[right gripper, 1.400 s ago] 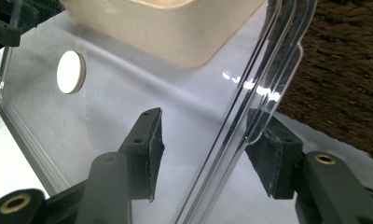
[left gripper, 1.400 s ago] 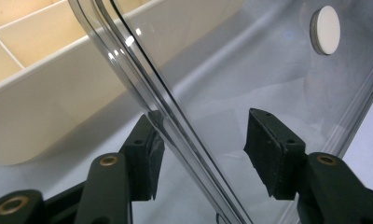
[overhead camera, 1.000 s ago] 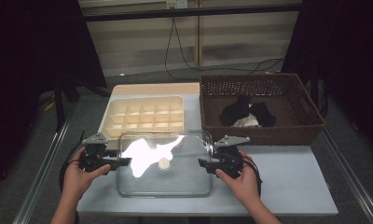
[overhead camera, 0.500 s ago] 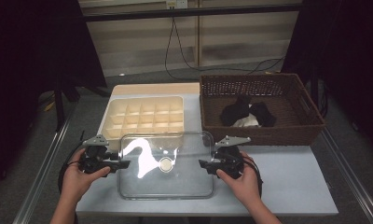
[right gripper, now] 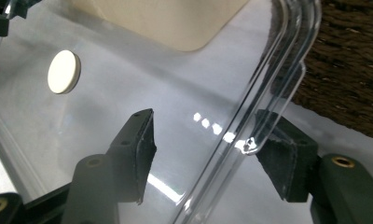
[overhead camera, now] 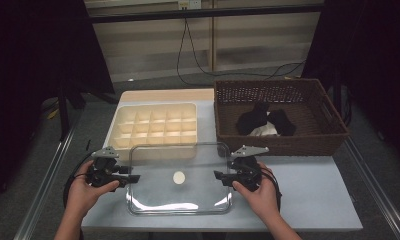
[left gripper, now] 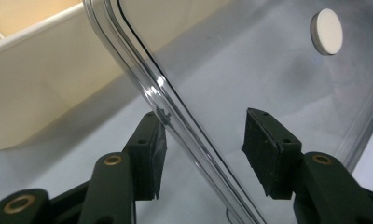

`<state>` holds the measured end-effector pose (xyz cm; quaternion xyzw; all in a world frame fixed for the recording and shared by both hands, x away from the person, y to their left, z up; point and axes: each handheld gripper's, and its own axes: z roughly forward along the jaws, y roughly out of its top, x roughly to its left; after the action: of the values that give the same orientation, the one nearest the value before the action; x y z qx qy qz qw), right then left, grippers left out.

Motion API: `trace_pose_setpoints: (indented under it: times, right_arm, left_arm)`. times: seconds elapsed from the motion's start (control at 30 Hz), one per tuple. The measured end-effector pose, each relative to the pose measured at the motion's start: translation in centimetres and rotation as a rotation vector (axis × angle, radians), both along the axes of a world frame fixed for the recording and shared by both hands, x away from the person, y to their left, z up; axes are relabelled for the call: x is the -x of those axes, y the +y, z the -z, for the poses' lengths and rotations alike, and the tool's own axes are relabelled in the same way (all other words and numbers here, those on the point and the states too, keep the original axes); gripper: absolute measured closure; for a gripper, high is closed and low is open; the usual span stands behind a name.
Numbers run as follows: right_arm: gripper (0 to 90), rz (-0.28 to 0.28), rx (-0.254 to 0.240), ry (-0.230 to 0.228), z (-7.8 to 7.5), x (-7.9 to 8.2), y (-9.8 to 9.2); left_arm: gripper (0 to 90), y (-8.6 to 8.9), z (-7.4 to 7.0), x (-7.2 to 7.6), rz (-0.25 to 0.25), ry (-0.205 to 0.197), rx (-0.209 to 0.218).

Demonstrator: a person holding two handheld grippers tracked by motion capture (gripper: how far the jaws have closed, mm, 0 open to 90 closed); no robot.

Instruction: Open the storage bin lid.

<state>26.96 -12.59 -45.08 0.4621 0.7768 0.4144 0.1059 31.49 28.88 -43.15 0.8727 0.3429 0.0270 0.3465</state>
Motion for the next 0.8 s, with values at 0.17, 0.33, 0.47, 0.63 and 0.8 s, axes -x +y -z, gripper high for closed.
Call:
trace_pose_setpoints:
  times: [0.17, 0.33, 0.47, 0.63, 0.8]
  right_arm:
    - [40.1, 0.011, 0.008, 0.002, 0.1, -0.1, -0.2]
    - [39.8, 0.014, 0.006, -0.001, 0.1, -0.2, -0.2]
    - [39.9, 0.015, 0.007, -0.007, 0.1, -0.2, -0.2]
    - [40.2, 0.02, 0.011, -0.012, 0.0, -0.2, -0.2]
    - [40.9, 0.026, 0.014, -0.001, -0.1, -0.3, -0.2]
  left_arm:
    - [49.7, -0.1, 0.2, -0.1, 0.002, 0.0, -0.008]
    - [47.3, -0.1, 0.3, -0.2, -0.002, -0.004, 0.008]
    - [44.6, -0.2, 0.4, -0.9, -0.016, -0.025, 0.041]
    - [48.2, 0.1, 0.1, -1.5, -0.035, -0.048, 0.06]
    - [53.2, 0.2, -0.1, -1.5, -0.05, -0.007, 0.056]
